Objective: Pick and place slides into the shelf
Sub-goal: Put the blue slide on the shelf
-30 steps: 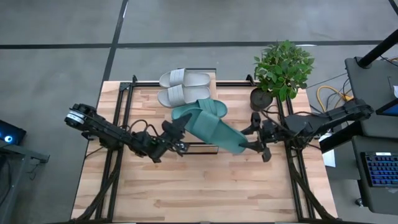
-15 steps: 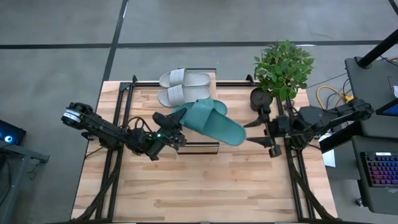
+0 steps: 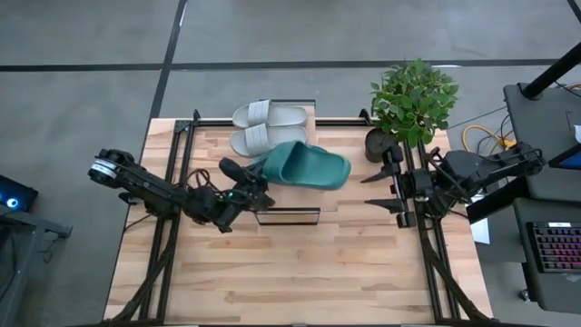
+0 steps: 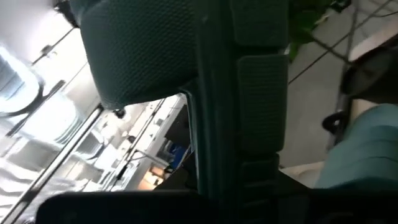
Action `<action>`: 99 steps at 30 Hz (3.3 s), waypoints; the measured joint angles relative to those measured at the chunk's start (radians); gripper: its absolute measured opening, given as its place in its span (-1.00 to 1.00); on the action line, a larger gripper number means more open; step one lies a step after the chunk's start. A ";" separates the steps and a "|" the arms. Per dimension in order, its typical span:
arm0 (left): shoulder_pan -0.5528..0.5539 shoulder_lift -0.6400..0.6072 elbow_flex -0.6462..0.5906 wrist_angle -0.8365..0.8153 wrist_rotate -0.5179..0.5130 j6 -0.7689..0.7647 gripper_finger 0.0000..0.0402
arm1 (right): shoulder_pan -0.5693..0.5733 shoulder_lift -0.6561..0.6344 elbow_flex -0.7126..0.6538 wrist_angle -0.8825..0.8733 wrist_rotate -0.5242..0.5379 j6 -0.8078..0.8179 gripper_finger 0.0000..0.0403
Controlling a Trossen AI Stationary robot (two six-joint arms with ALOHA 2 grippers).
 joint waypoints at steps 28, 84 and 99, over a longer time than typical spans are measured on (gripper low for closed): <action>0.063 -0.315 0.010 -0.867 0.592 -1.204 -0.90 | 0.032 0.000 0.003 -0.066 -0.001 -0.181 -0.04; 0.155 0.041 0.002 -0.138 1.290 -0.796 -0.91 | 0.056 0.351 0.010 0.317 0.052 -0.490 0.41; 0.155 0.040 0.001 -0.134 1.287 -0.746 -0.91 | 0.043 0.470 0.171 0.277 0.113 -0.356 0.70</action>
